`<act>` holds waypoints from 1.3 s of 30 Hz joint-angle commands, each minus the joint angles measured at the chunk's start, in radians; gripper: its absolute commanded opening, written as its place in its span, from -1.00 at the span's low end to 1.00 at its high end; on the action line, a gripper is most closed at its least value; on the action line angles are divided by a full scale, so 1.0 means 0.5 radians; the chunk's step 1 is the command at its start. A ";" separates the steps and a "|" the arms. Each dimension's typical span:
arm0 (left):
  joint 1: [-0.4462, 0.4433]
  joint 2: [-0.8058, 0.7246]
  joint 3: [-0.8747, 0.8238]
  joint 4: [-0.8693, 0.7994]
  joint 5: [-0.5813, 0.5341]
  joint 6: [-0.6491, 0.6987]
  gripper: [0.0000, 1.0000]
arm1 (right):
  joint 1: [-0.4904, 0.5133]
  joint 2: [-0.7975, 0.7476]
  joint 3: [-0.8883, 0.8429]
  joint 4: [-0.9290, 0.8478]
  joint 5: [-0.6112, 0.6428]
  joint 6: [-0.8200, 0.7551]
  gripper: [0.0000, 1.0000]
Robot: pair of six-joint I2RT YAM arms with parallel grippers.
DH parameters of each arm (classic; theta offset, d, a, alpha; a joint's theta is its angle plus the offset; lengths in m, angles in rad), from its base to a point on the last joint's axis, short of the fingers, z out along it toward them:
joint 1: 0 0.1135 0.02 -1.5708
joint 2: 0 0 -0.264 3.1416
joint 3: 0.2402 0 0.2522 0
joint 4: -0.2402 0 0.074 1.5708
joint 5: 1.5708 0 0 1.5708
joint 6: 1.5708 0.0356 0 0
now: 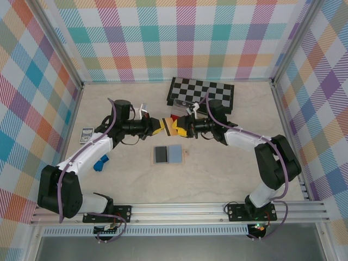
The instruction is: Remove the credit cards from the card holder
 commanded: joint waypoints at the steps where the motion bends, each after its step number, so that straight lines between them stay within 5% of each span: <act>1: 0.035 0.013 -0.050 0.088 0.058 -0.080 -1.00 | 0.013 0.030 0.089 0.072 -0.069 -0.014 -0.52; 6: 0.035 -0.020 -0.073 0.008 -0.002 -0.097 -0.96 | 0.016 -0.042 0.139 -0.221 0.018 -0.253 -0.87; 13: 0.055 -0.021 0.002 -0.525 -0.322 0.094 0.08 | 0.007 -0.273 0.366 -1.238 0.563 -1.149 -1.00; 17: 0.080 -0.030 0.042 -0.870 -0.777 0.264 0.43 | -0.009 -0.400 0.452 -1.566 1.064 -1.633 -1.00; 24: 0.142 -0.085 -0.043 -0.937 -1.181 0.323 0.94 | -0.065 -0.443 0.671 -1.894 1.645 -2.383 -1.00; 32: 0.161 -0.065 0.026 -1.085 -1.355 0.363 1.00 | -0.075 -0.141 1.077 -2.254 1.572 -3.152 -1.00; 35: 0.161 -0.034 0.058 -1.106 -1.305 0.341 1.00 | -0.145 -0.023 1.131 -2.341 1.324 -3.396 -1.00; 39: 0.161 -0.034 0.044 -1.045 -1.261 0.331 1.00 | -0.200 0.112 1.185 -2.329 1.327 -3.559 -1.00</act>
